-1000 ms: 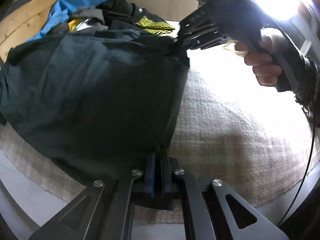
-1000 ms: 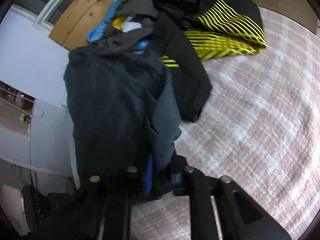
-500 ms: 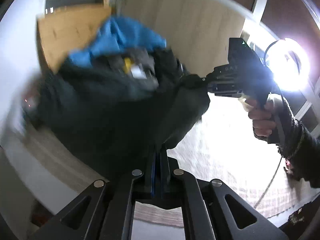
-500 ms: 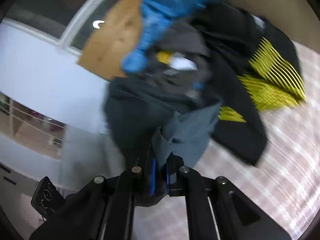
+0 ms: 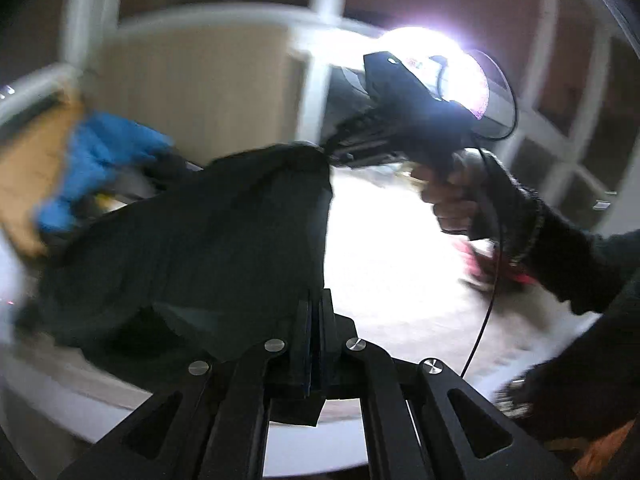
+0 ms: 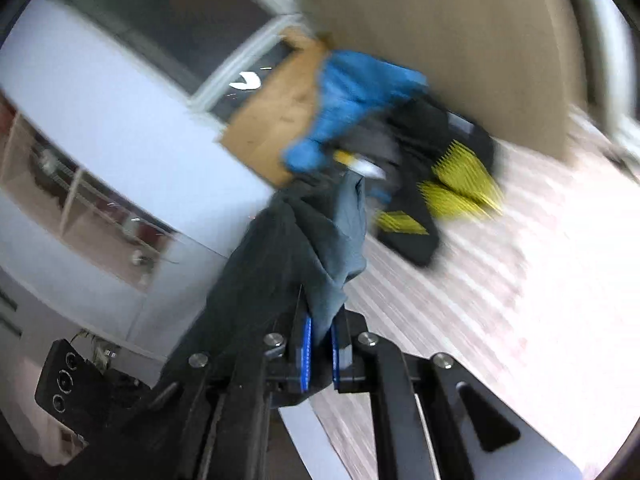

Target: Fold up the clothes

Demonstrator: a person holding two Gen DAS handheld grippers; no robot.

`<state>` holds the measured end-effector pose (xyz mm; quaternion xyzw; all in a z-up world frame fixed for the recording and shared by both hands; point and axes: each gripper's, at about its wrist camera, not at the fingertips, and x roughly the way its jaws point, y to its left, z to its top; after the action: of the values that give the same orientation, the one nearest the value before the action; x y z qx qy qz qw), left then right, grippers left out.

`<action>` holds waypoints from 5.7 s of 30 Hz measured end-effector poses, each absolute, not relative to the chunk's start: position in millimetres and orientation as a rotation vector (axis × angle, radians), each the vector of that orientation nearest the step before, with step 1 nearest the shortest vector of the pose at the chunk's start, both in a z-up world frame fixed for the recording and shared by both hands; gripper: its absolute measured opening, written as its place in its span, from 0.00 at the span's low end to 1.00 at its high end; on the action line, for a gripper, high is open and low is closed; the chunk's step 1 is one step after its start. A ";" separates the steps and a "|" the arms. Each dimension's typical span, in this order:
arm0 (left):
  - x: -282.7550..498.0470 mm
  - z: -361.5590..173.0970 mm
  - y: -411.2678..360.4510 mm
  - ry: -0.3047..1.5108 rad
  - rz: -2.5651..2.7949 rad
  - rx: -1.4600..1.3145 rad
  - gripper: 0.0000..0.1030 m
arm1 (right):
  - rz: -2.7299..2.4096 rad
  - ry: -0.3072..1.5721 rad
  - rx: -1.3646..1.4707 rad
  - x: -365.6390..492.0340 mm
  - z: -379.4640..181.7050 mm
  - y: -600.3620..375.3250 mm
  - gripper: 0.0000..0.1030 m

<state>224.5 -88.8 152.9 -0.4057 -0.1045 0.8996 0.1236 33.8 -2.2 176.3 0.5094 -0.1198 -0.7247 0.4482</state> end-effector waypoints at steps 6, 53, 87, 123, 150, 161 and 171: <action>211.9 101.4 0.2 -0.369 2.304 -1.230 0.01 | -1.895 -0.316 1.421 49.9 134.0 64.9 0.07; 178.7 80.4 -375.2 -0.501 2.601 -1.219 0.05 | -2.043 -0.176 1.357 13.8 103.9 -122.9 0.53; 148.5 54.9 -338.5 -0.226 2.365 -1.347 0.09 | -2.128 -0.144 1.473 152.3 41.7 -97.1 0.18; 118.4 4.8 -427.6 -0.528 2.344 -1.566 0.49 | -2.452 -0.408 1.472 93.9 23.7 -85.9 0.90; 105.1 -0.5 -391.2 -0.350 2.221 -1.637 0.35 | -2.388 -0.158 1.394 100.9 -3.4 -137.5 0.30; 119.5 6.7 -408.5 -0.597 2.209 -1.500 0.08 | -2.448 -0.262 1.370 105.5 23.0 -147.6 0.12; 115.5 -4.9 -385.1 -0.561 2.170 -1.516 0.39 | -2.516 -0.168 1.460 105.8 43.9 -121.6 0.11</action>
<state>115.5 -385.1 -4.9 -0.5472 -0.2023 0.7829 0.2161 105.8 -121.6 43.9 0.4979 -0.0572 -0.8578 0.1138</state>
